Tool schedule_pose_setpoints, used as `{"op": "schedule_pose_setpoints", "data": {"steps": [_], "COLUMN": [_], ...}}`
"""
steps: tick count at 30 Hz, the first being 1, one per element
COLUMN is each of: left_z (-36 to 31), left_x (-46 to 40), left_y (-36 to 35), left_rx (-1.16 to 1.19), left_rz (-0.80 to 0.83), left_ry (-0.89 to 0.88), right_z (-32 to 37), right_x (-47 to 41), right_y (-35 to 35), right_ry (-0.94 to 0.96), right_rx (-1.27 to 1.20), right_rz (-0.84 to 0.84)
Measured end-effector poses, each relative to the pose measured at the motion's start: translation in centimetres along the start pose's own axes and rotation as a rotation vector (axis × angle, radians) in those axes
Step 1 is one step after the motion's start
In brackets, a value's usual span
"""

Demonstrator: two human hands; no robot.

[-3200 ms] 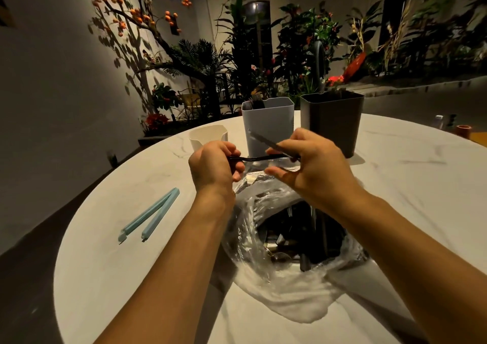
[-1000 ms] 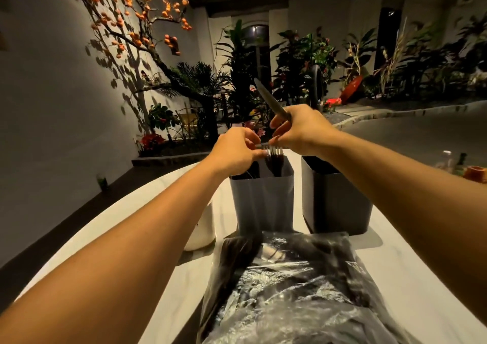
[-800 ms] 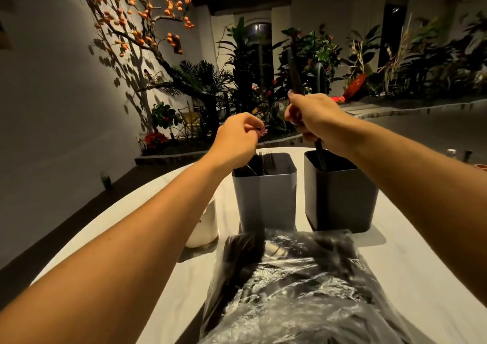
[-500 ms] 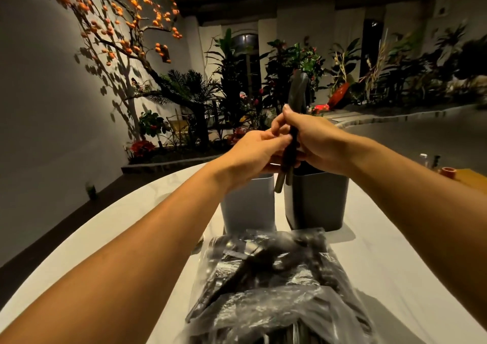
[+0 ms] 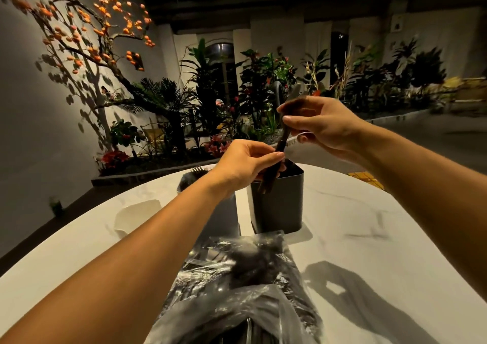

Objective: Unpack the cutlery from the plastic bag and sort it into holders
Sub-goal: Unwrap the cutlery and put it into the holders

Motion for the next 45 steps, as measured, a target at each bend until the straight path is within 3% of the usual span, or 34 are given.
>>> {"op": "schedule_pose_setpoints", "data": {"steps": [6, 9, 13, 23, 29, 34, 39, 45], "left_z": [-1.8, -2.5, -1.3, 3.2, 3.0, 0.7, -1.5, -3.6], "left_x": [-1.9, -3.3, -4.4, -5.6, -4.2, -1.1, 3.8, 10.1], "left_y": [-1.4, -1.6, -1.9, -0.3, 0.7, 0.7, 1.4, 3.7], "left_rx": [-0.203, -0.157, -0.228, -0.407, -0.451, -0.414, -0.456, -0.492], "left_rz": [-0.173, -0.280, -0.221, -0.214, -0.207, -0.177, -0.117, -0.115], "left_ry": [-0.214, -0.243, -0.210, 0.015, -0.014, -0.044, -0.058, -0.023], "right_z": [1.3, 1.4, -1.2, -7.3, -6.3, -3.3, -0.4, 3.6], "right_x": [-0.9, -2.0, -3.5, -5.2, -4.8, -1.9, 3.4, 9.0], "right_y": [0.8, 0.3, -1.2, -3.5, -2.2, -2.7, -4.1, -5.4], "right_ry": [0.248, 0.317, 0.247, -0.008, 0.091, 0.029, -0.019, -0.048], "right_rx": [0.048, 0.149, 0.374, 0.514, 0.628, 0.508, 0.483, 0.506], "right_rz": [-0.170, -0.195, -0.156, -0.052, -0.263, -0.136, 0.098, 0.158]}}
Point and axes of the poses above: each hand's wrist, its own x-axis away from the middle knuckle, its own y-axis out of the back of the hand, z = x × y, the point moved 1 cm from there along -x, towards the middle knuckle, and after that the axes turned 11 degrees about -z, right-handed, at the moved point
